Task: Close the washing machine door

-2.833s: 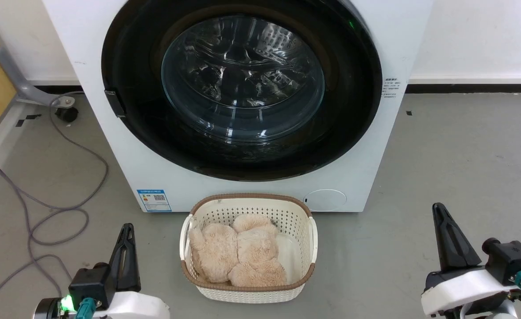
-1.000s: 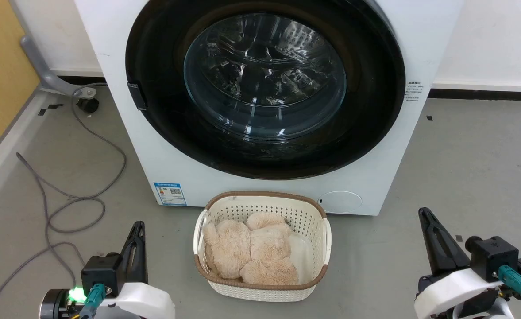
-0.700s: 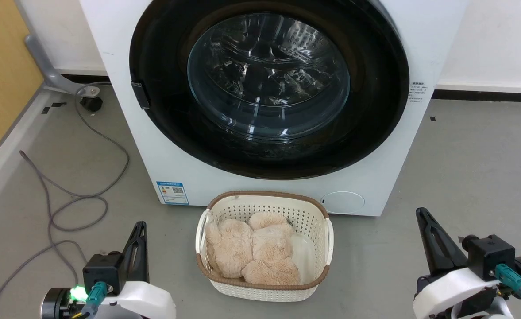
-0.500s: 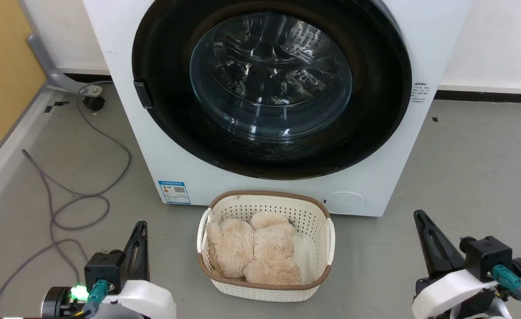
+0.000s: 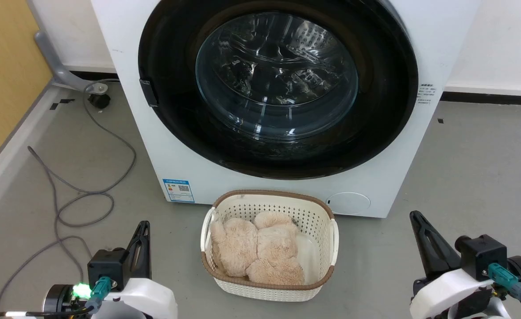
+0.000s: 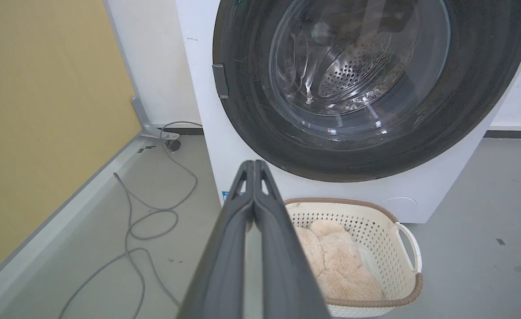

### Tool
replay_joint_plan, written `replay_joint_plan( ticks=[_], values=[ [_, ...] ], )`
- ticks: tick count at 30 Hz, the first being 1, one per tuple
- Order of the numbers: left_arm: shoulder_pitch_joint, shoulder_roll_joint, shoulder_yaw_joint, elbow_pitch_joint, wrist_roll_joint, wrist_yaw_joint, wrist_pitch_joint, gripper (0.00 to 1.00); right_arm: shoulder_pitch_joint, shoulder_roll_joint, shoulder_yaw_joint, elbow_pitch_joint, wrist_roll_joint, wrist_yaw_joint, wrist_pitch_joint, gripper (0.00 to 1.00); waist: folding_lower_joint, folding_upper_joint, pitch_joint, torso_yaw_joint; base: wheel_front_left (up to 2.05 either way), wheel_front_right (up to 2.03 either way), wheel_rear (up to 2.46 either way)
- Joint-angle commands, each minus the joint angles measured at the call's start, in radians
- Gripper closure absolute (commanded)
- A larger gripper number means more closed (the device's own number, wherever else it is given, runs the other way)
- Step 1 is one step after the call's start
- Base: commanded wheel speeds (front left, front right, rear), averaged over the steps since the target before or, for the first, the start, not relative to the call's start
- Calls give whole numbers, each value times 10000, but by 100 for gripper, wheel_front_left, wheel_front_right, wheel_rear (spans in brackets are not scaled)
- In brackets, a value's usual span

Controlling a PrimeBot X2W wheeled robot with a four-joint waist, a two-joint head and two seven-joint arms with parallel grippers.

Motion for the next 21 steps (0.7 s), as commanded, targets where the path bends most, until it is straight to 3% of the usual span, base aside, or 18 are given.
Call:
replay_joint_plan(
  ticks=[1,21],
  values=[
    [-151,14,-29,-57,87,-46,53,100,177,61,23,-104,-126,-9,49,100,0,0,1,18,0,0,0],
    [-159,14,-35,-64,99,-57,95,100,185,62,34,-128,-151,-9,91,100,0,0,2,38,0,0,0]
  ],
)
